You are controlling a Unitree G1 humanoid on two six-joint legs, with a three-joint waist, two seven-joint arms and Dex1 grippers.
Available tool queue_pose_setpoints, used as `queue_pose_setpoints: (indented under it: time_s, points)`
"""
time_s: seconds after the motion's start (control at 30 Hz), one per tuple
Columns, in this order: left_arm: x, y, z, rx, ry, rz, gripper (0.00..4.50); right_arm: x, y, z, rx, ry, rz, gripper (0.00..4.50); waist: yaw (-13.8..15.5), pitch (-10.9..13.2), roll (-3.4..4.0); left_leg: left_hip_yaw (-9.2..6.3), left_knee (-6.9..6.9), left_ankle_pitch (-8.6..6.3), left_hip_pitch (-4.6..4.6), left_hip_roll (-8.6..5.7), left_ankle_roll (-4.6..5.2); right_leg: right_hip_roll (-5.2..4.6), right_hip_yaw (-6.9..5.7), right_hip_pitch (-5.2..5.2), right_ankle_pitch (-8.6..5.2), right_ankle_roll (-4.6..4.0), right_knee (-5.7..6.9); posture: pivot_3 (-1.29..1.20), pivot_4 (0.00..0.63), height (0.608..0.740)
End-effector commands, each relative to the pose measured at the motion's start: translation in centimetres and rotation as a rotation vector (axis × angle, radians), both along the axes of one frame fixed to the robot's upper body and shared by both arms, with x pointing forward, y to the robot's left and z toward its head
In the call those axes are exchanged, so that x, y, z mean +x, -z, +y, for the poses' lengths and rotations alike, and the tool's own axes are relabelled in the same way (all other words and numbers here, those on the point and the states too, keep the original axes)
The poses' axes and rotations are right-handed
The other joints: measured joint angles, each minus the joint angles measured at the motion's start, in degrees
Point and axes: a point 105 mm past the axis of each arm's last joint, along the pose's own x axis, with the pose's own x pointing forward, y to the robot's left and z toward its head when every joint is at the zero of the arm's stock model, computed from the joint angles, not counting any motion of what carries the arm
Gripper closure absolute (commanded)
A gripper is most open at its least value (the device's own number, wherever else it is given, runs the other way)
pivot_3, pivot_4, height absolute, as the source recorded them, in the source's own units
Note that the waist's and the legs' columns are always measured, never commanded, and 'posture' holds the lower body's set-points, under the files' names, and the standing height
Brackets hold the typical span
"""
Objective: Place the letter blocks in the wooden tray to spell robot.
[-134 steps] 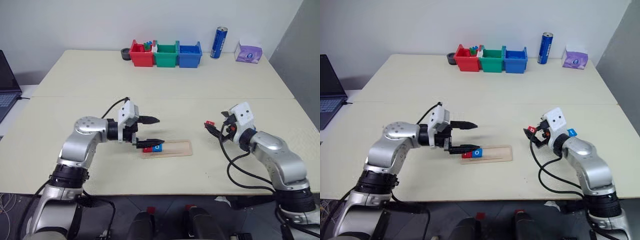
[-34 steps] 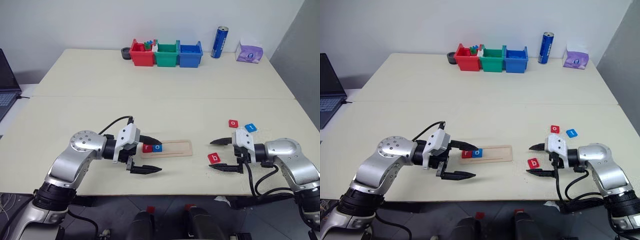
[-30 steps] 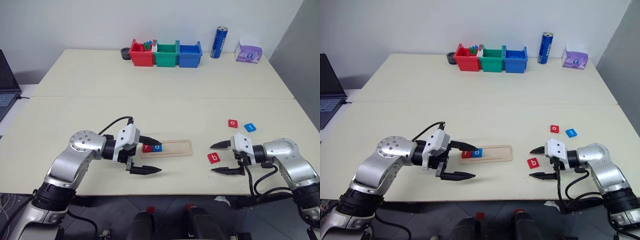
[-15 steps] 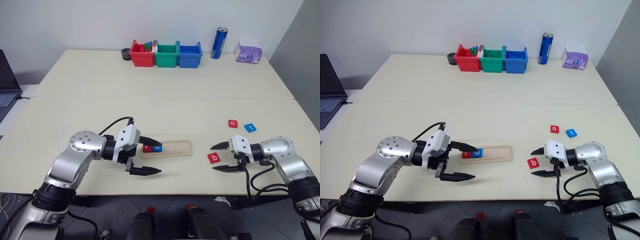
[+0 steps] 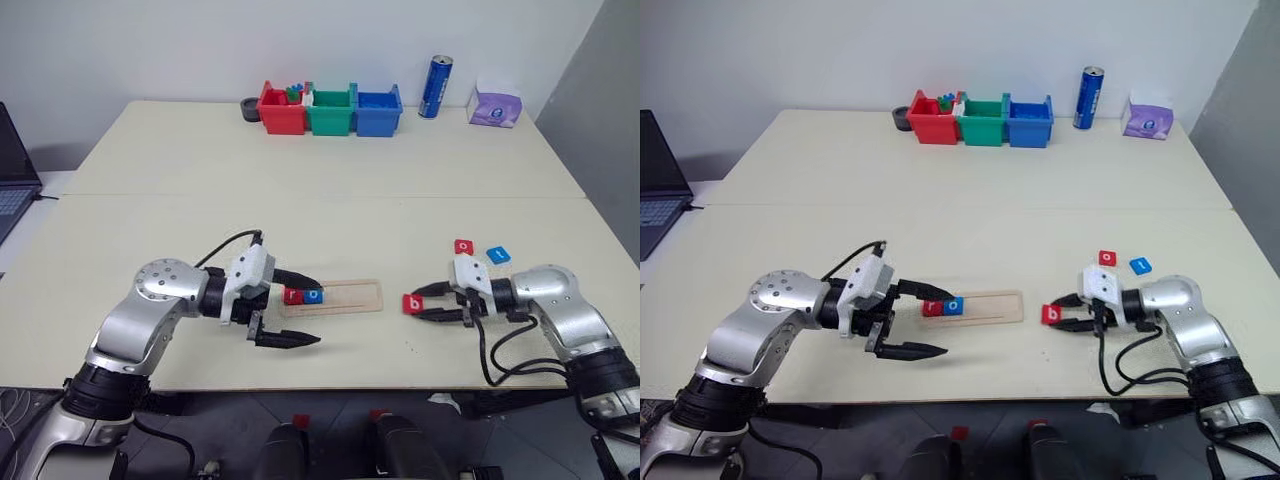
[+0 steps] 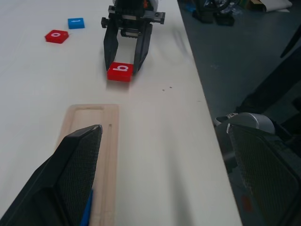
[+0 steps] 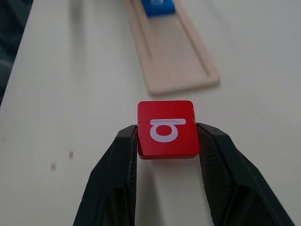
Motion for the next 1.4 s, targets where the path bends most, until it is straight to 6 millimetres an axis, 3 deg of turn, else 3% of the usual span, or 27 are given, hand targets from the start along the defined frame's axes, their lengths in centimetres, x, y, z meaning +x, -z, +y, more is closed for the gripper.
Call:
queue_pose_setpoints:
  time_s: [0.03,0.23,0.4,0.63,1.4]
  points:
    - [0.7,-1.4,2.5,0.029,-0.070,-0.076,0.00,0.2,-2.5,3.3,0.092,-0.026,-0.008,3.04,0.0,0.0,0.02,-0.01,-0.02,0.00,0.02,0.01,0.00,0.01,-0.01,0.00,-0.01,-0.01,0.01,0.00,0.150,0.740]
    - [1.1,-2.0,4.1,0.050,-0.134,-0.105,0.00,0.6,-1.9,7.4,0.081,-0.086,-0.010,3.04,0.5,0.0,0.05,0.01,-0.02,0.00,-0.09,-0.04,0.00,-0.07,-0.07,-0.01,-0.01,-0.01,-0.12,0.00,0.150,0.740]
    - [0.4,-1.7,4.0,0.055,-0.136,-0.090,0.00,1.5,-0.7,8.8,0.049,-0.087,-0.027,3.04,0.4,0.0,0.05,0.03,0.00,0.00,-0.16,-0.10,0.00,-0.22,-0.08,-0.05,-0.01,-0.01,-0.14,0.00,0.150,0.740]
    - [0.1,-1.8,3.7,0.051,-0.144,-0.092,0.00,2.7,0.1,9.2,0.034,-0.057,-0.026,3.04,0.3,0.0,0.06,0.01,-0.02,0.00,-0.16,-0.08,0.00,-0.16,-0.09,-0.11,-0.01,-0.01,-0.06,0.00,0.150,0.740]
    - [0.7,-2.1,3.3,0.053,-0.139,-0.103,0.00,2.9,0.5,10.2,-0.001,-0.086,-0.049,3.04,0.2,0.0,0.07,0.03,-0.03,0.00,-0.17,-0.08,0.00,-0.16,-0.08,-0.13,-0.01,-0.01,-0.06,0.00,0.150,0.740]
